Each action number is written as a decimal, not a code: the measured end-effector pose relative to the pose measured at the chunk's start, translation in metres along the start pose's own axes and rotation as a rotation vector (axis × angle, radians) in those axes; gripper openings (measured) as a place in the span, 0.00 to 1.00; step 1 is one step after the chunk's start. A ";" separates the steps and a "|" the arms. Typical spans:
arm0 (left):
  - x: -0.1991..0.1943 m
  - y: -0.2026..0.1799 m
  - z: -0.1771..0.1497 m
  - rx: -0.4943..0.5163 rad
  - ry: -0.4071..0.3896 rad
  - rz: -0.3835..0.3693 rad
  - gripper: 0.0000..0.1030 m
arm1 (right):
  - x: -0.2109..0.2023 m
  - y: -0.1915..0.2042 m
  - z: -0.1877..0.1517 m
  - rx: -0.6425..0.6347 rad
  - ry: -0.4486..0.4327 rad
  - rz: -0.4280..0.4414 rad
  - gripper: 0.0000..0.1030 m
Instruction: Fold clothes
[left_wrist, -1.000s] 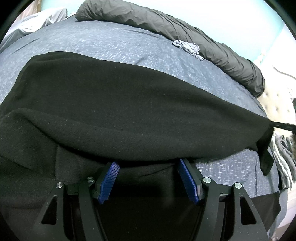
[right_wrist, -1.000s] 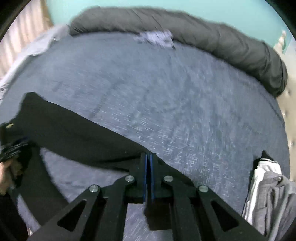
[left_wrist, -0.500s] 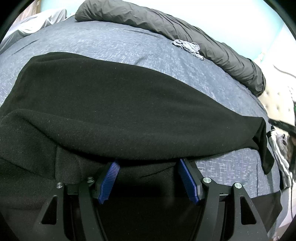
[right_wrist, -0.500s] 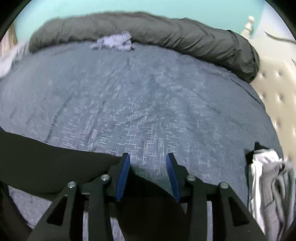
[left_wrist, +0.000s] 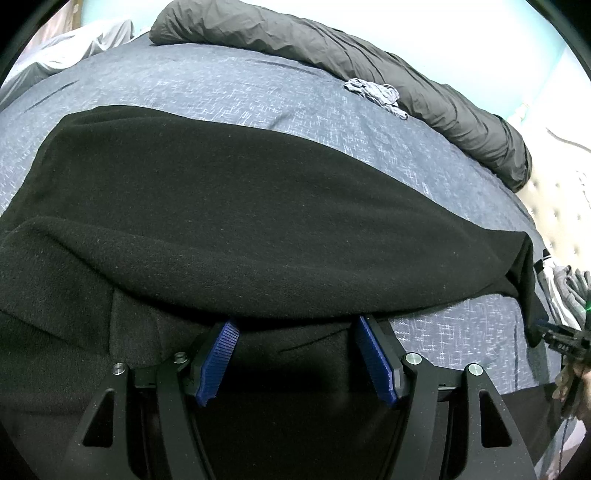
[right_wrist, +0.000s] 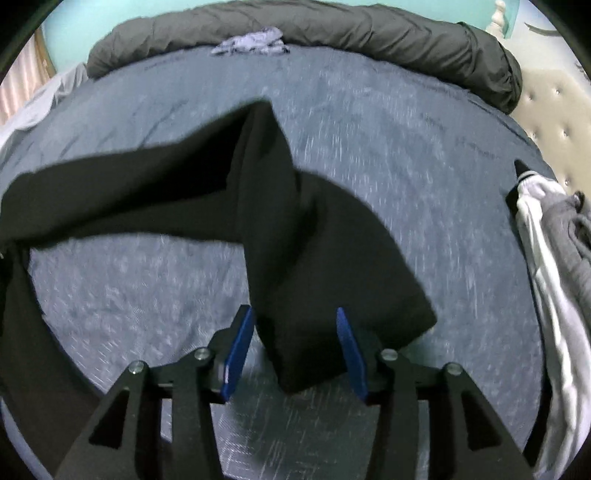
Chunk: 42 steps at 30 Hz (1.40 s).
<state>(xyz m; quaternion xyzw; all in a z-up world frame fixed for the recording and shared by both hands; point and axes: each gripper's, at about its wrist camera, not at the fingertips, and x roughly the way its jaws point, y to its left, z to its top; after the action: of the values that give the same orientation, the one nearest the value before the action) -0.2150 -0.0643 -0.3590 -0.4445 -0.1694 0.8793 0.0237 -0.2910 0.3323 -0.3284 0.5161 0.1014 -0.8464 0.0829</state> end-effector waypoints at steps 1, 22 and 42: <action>0.000 0.000 0.000 -0.001 0.000 0.000 0.67 | 0.004 0.001 -0.002 -0.004 0.011 -0.004 0.46; 0.003 -0.001 0.002 0.001 0.000 0.004 0.67 | -0.038 -0.069 0.061 0.128 -0.134 -0.071 0.04; 0.006 -0.002 0.002 0.022 0.002 0.023 0.67 | 0.001 -0.135 0.140 0.271 -0.106 -0.229 0.31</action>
<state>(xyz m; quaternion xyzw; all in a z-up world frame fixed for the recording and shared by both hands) -0.2210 -0.0615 -0.3617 -0.4468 -0.1546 0.8810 0.0188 -0.4447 0.4264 -0.2550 0.4623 0.0398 -0.8823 -0.0792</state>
